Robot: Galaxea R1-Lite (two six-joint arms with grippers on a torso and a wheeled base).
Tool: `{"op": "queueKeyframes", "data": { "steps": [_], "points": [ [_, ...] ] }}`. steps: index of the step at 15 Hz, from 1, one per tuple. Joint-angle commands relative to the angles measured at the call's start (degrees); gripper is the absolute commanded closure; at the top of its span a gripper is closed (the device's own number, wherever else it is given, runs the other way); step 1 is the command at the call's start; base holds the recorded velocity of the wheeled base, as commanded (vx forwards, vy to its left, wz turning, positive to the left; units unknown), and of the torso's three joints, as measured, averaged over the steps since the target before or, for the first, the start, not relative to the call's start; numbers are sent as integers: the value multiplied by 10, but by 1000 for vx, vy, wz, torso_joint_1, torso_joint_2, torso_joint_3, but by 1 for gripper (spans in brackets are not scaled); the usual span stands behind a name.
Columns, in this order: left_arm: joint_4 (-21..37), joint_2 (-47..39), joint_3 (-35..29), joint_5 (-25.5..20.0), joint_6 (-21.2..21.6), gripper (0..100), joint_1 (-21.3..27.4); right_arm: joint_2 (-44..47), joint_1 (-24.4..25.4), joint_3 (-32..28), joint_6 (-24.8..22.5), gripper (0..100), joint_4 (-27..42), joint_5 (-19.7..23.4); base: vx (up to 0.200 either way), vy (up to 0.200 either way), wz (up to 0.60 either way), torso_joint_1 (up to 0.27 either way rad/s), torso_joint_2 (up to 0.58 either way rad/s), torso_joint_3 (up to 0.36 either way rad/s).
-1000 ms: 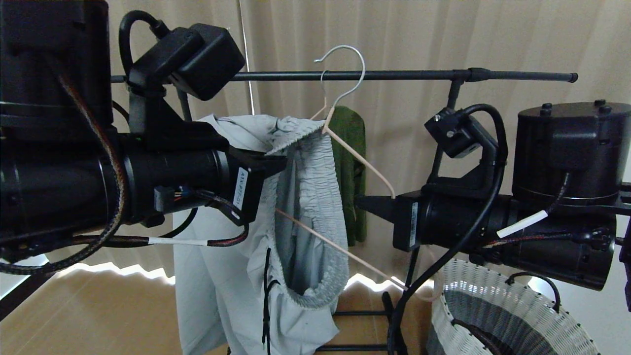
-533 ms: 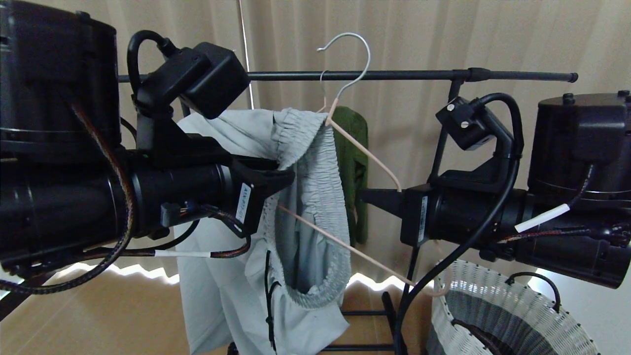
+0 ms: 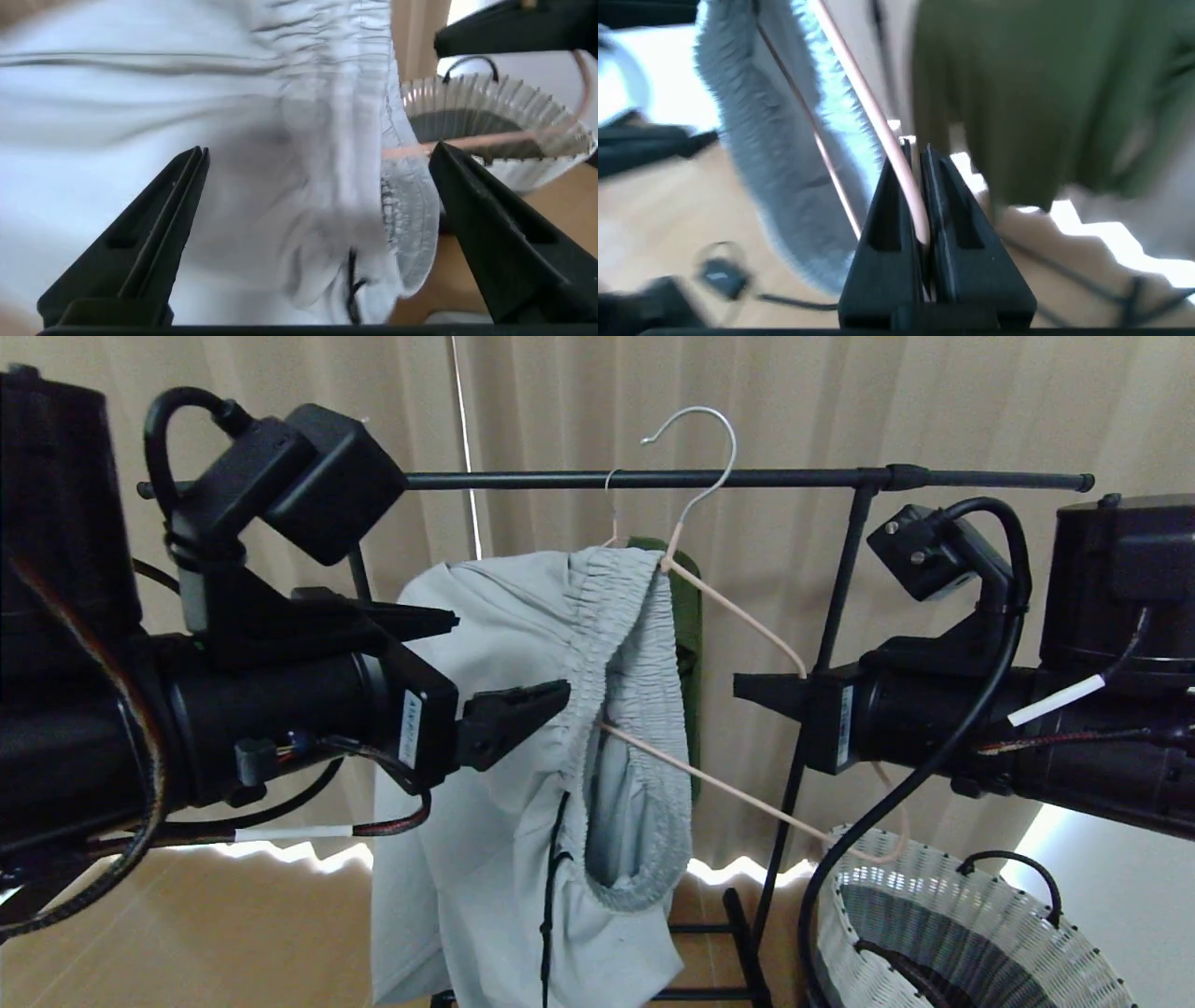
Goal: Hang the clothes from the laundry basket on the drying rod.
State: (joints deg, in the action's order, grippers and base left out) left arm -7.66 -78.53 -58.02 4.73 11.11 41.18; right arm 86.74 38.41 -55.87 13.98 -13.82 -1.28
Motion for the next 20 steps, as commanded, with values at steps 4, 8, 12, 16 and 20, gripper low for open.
{"op": "queueKeyframes", "data": {
  "steps": [4, 8, 12, 16, 20],
  "points": [
    [-14, 41, 3, -3, 120, 0, -79, -32, -61, -29, -48, 100, 71, 1, 0, 0, 0, 0, 0, 0],
    [-83, 1, -8, -59, 221, 0, -96, -50, -60, -28, -88, 100, 96, 8, 0, 0, 0, 0, 0, 0],
    [-83, -57, -30, -82, 275, 0, -94, -47, -43, -28, -98, 100, 96, 52, 0, 0, 0, 0, 0, 0],
    [-82, -91, -61, -130, 296, 0, -87, -46, -13, -19, -110, 100, 96, 52, 0, 0, 0, 0, 0, 0],
    [-82, -105, -62, -130, 297, 0, -91, -50, 9, -15, -124, 100, 92, 53, 0, 0, 0, 0, 0, 0]
  ]
}}
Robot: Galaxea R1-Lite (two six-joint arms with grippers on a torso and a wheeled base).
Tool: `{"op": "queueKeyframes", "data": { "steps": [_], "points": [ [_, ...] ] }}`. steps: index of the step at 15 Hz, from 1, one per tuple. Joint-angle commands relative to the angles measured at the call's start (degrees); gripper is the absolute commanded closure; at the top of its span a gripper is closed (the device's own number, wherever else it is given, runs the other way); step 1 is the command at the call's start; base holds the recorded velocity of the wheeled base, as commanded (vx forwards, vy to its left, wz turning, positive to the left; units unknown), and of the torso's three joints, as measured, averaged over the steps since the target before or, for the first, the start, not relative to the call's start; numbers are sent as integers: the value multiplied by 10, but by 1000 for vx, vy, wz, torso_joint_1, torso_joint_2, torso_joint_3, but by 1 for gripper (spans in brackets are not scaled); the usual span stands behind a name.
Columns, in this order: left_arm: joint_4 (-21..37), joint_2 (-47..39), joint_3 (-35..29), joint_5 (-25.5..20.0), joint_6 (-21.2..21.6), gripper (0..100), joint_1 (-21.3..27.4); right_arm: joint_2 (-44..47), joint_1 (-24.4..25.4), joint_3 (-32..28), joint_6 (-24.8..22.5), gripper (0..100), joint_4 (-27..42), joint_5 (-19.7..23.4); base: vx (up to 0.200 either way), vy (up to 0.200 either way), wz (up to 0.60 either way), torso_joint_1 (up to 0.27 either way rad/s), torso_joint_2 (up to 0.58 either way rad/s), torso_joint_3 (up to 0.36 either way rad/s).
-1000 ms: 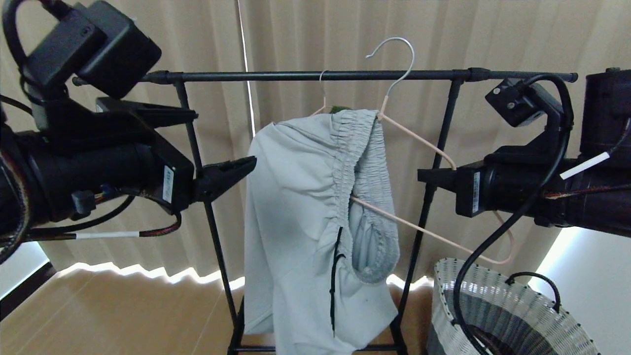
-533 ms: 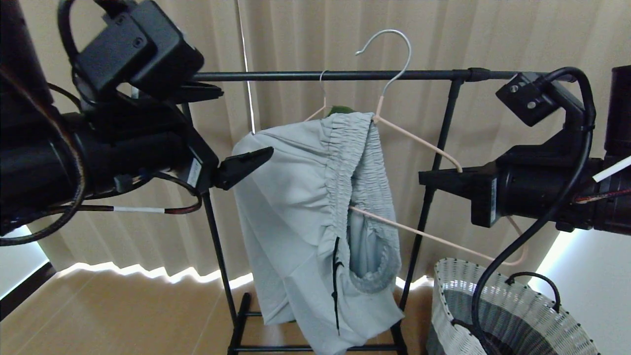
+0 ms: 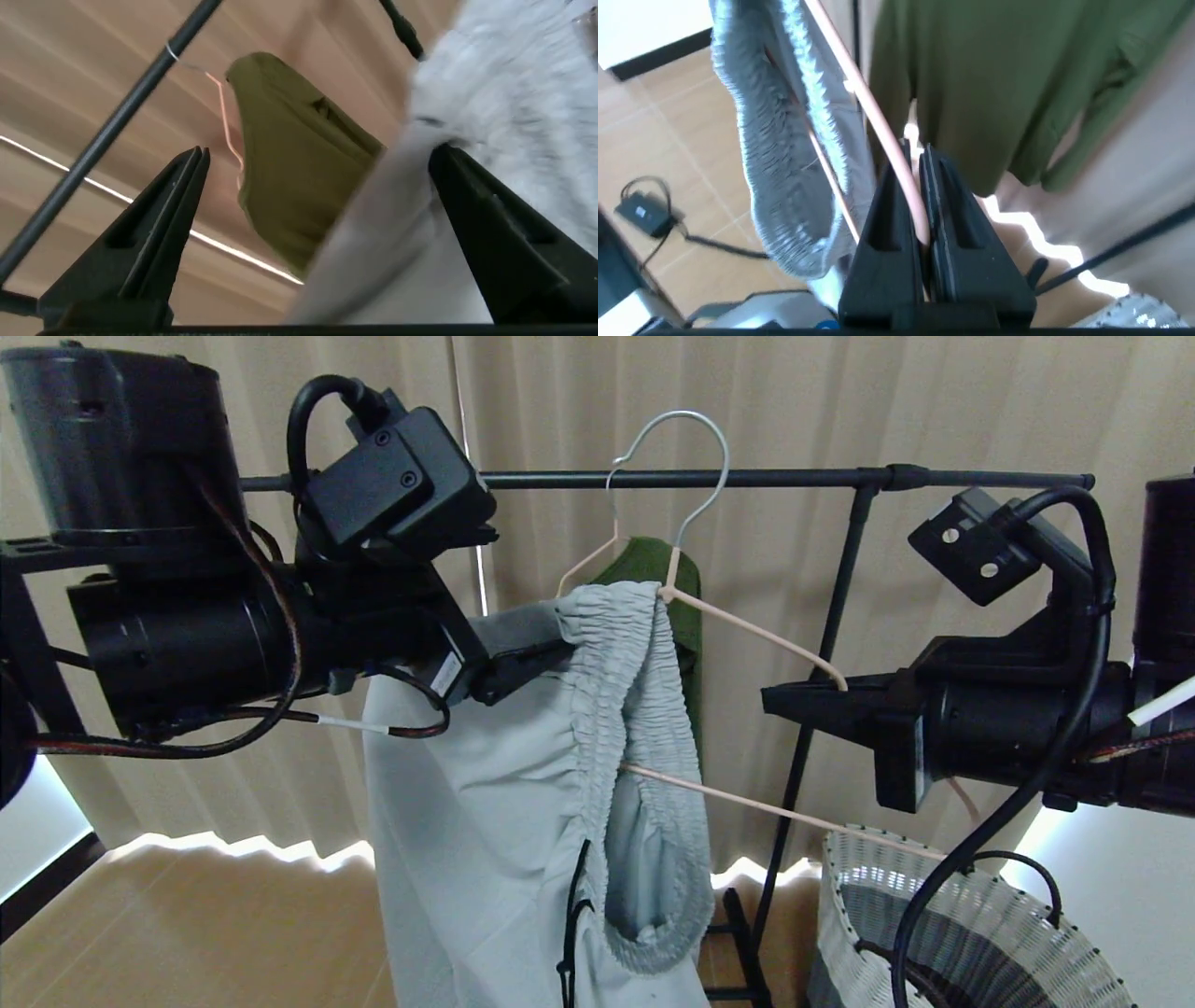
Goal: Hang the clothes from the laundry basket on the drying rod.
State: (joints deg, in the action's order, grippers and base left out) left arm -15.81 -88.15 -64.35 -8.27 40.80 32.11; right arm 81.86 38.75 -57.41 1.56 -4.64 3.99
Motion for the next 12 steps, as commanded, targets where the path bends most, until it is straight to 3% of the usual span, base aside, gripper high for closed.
{"op": "queueKeyframes", "data": {
  "steps": [1, 7, 8, 12],
  "points": [
    [0, -9, 6, 0, 0, 0, 0, -3, 19, -1, 0, 100, -1, 1, 0, 0, 0, 0, 0, 0],
    [-2, -4, 27, -1, 1, 0, 0, -15, 49, -1, -1, 100, -2, 1, 0, 0, 0, 0, 0, 0],
    [-2, -4, 27, 0, 1, 100, 0, -17, 50, -1, -2, 100, -1, 1, 0, 0, 0, 0, 0, 0],
    [-4, -4, 34, -2, 1, 100, 0, -29, 53, 0, -13, 100, 0, 8, 0, 0, 0, 0, 0, 0]
  ]
}}
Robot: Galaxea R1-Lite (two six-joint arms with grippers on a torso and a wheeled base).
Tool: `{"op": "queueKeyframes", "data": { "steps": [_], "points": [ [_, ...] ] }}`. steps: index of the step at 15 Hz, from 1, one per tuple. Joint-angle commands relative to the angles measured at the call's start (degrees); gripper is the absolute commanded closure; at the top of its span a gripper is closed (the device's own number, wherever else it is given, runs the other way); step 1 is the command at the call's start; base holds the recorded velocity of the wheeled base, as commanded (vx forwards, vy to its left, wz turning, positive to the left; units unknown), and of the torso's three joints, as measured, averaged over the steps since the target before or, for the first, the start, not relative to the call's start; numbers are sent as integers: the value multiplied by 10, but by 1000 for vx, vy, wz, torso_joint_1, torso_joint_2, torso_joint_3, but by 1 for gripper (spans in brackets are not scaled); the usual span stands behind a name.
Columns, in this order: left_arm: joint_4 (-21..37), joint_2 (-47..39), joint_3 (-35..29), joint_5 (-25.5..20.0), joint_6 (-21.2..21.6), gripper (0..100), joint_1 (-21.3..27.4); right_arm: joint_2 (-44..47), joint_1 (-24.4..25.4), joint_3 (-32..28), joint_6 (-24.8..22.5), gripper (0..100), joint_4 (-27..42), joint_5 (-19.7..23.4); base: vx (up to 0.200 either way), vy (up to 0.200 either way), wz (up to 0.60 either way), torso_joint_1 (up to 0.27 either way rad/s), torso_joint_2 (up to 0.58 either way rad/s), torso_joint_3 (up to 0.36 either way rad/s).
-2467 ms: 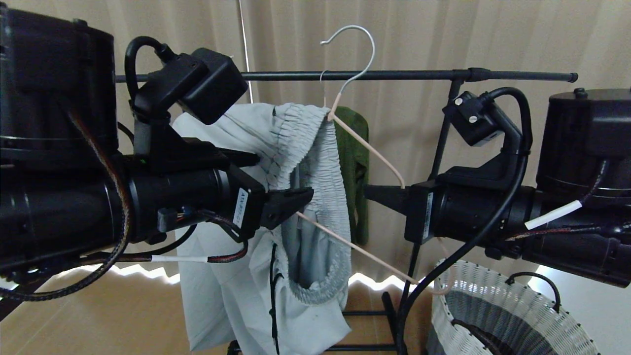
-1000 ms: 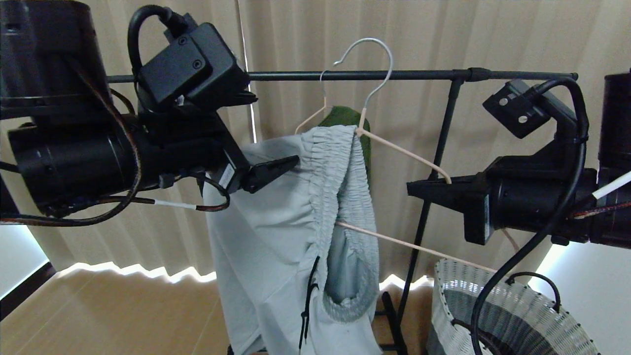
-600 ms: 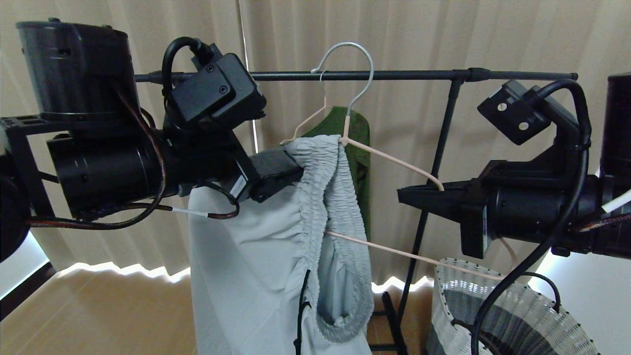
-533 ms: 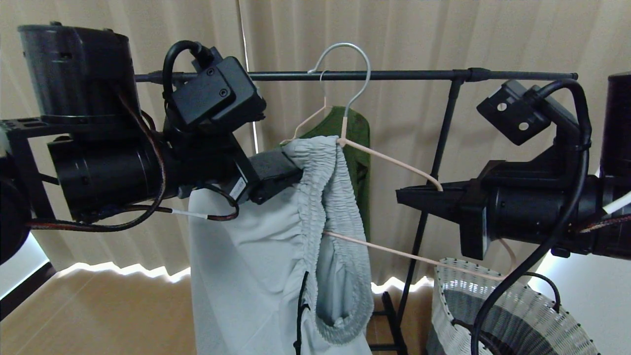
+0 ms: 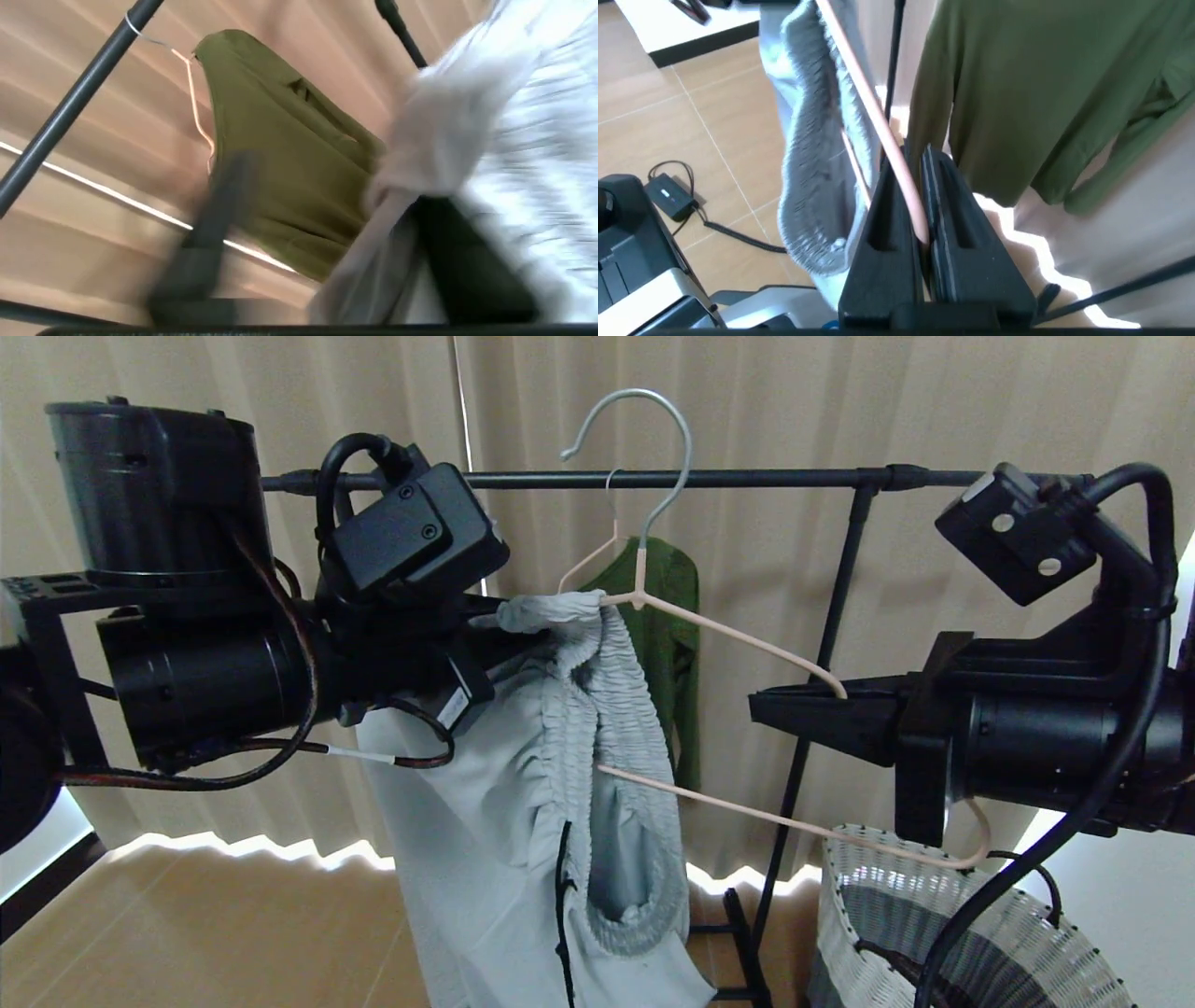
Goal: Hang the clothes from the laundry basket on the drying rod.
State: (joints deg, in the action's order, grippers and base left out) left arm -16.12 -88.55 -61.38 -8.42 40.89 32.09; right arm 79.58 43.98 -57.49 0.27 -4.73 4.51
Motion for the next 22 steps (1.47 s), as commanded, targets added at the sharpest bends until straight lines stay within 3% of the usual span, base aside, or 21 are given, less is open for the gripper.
{"op": "queueKeyframes", "data": {
  "steps": [1, 4, 7, 8, 12, 16, 19, 22],
  "points": [
    [-3, 3, 9, -1, -1, 100, 1, -7, 0, 1, 0, 100, 1, 2, 0, 0, 0, 0, 0, 0],
    [-16, 19, 33, -35, -3, 100, 0, -6, -2, 2, 0, 100, -1, 1, 0, 0, 0, 0, 0, 0],
    [-16, 22, 34, -34, -5, 100, 0, -5, -2, 2, 1, 100, 1, 1, 0, 0, 0, 0, 0, 0],
    [-16, 22, 33, -34, -5, 100, -1, -5, -2, 1, 1, 0, 1, 1, 0, 0, 0, 0, 0, 0],
    [-16, 22, 31, -30, -7, 100, -3, -7, -2, 1, 1, 0, 3, -1, 0, 0, 0, 0, 0, 0],
    [-16, 22, 33, 19, -7, 100, -25, -19, -19, 9, -1, 0, 2, -3, 0, 0, 0, 0, 0, 0],
    [-16, 22, 34, 110, -12, 100, -31, -31, -51, 21, -1, 0, -1, -4, 0, 0, 0, 0, 0, 0],
    [-16, 21, 29, 205, -51, 100, -32, -40, -72, 35, -1, 0, 0, -4, 0, 0, 0, 0, 0, 0]
  ]
}}
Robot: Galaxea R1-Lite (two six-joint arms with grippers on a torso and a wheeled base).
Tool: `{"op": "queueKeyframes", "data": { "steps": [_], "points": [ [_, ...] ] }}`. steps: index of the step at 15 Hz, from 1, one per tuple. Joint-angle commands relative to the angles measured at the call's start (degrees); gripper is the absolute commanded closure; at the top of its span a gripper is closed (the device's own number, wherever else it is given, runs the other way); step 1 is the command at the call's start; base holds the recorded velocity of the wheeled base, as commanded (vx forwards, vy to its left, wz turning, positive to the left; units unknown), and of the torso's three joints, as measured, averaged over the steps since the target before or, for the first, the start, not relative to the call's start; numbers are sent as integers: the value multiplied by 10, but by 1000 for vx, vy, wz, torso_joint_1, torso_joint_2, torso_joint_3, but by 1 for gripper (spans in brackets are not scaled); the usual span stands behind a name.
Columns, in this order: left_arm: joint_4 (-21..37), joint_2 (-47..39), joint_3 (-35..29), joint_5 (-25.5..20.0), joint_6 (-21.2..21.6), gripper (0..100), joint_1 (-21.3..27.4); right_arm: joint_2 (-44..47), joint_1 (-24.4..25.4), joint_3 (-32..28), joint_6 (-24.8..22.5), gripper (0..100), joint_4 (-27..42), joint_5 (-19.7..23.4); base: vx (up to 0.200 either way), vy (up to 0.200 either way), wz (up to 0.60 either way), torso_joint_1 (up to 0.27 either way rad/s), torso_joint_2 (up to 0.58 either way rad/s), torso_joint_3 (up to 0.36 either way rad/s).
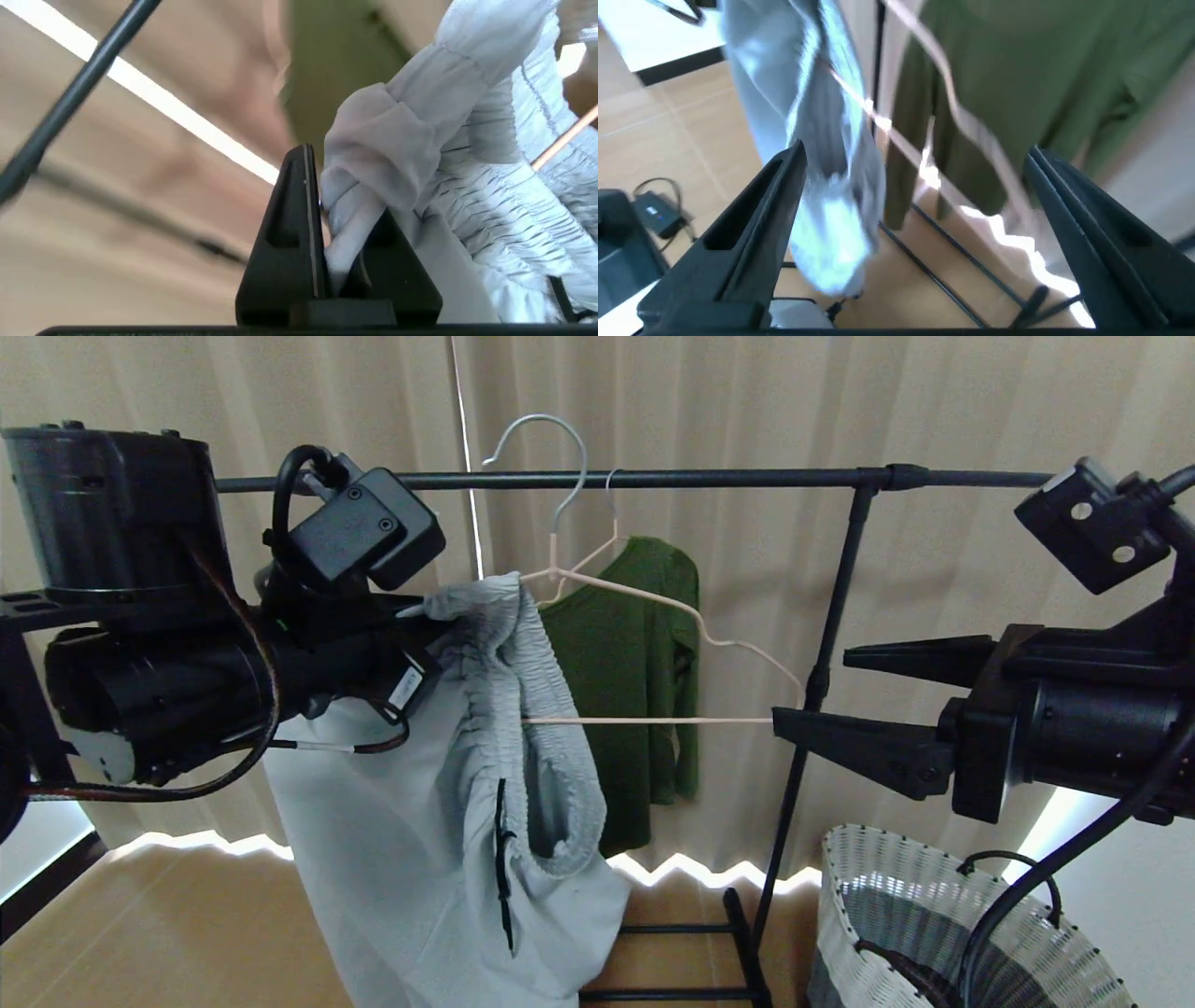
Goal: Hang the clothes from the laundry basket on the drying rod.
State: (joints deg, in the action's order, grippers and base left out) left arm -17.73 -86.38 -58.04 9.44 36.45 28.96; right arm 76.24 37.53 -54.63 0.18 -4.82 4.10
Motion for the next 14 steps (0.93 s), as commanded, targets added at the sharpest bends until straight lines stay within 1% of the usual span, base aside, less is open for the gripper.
{"op": "queueKeyframes", "data": {
  "steps": [1, 2, 3, 4, 5, 9, 11, 12, 14],
  "points": [
    [0, -2, -4, 62, -13, 100, 0, -8, -9, 14, 0, 0, 2, 0, 0, 0, 0, 0, 0, 0],
    [0, -2, -4, 102, -27, 100, 0, -9, -10, 28, 0, 0, -1, 0, 0, 0, 0, 0, 0, 0],
    [0, -1, -4, 116, -46, 100, 3, -9, -9, 36, 1, 0, -2, -1, 0, 0, 0, 0, 0, 0],
    [0, -1, -8, 124, -70, 100, 7, -7, -9, 41, 1, 0, -2, -4, 0, 0, 0, 0, 0, 0],
    [0, 0, -13, 131, -81, 100, 9, -4, -9, 42, 1, 0, -3, -7, 0, 0, 0, 0, 0, 0],
    [0, -9, -32, 173, -158, 100, 10, 15, -4, 52, 4, 0, -6, -8, 0, 0, 0, 0, 0, 0],
    [0, -8, -38, 174, -180, 100, 17, 25, 13, 53, 15, 0, -10, -8, 0, 0, 0, 0, 0, 0],
    [0, -8, -49, 174, -201, 100, 29, 38, 30, 54, 30, 0, -18, -11, 0, 0, 0, 0, 0, 0],
    [0, -8, -58, 173, -212, 100, 49, 69, 60, 49, 43, 0, -55, -37, 0, 0, 0, 0, 0, 0]
  ]
}}
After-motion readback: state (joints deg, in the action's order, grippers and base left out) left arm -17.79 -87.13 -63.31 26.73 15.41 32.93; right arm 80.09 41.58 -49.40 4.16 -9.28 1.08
